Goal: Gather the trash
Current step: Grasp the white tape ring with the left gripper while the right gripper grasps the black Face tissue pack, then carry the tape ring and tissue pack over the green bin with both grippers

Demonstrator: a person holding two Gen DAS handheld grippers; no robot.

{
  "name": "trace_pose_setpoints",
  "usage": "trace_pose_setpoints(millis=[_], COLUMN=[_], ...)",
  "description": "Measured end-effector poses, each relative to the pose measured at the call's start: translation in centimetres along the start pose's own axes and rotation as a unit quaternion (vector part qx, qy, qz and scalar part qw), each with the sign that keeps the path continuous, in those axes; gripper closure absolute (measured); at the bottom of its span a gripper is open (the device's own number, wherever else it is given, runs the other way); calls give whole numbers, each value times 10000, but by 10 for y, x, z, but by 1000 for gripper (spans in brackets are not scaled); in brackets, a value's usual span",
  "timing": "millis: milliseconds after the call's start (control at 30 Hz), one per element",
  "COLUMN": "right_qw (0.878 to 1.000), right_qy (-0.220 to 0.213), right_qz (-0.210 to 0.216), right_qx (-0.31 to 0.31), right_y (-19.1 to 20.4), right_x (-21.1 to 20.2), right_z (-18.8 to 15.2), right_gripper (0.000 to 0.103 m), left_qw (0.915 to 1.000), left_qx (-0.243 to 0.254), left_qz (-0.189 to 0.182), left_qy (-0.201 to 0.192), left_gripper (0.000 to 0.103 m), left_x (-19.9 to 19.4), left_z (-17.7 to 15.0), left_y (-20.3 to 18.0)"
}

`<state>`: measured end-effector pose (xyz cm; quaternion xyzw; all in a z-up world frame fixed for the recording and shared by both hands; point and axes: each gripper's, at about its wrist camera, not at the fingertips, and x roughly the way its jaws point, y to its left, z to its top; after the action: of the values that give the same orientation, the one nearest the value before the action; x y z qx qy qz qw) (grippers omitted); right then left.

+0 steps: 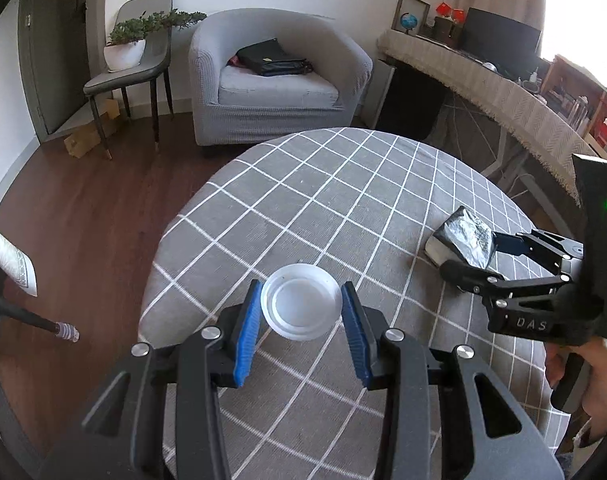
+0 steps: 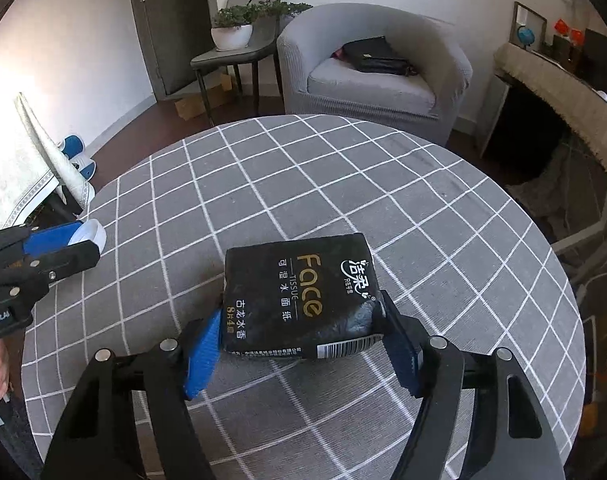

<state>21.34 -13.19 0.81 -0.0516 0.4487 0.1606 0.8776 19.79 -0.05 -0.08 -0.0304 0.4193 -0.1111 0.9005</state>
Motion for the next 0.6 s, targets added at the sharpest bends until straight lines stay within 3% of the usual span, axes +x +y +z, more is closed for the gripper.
trace_pose_setpoints(millis=[600], right_qw=[9977], right_qy=[-281], right_qz=[565], right_qx=[-258], right_y=[97], right_x=[-33], right_z=[-23], right_gripper=[31], left_qw=[9994], left_qx=[-223], left_qz=[190], left_qy=[-162], left_gripper=[61], left_x=[-82], left_z=[-54], left_y=[39])
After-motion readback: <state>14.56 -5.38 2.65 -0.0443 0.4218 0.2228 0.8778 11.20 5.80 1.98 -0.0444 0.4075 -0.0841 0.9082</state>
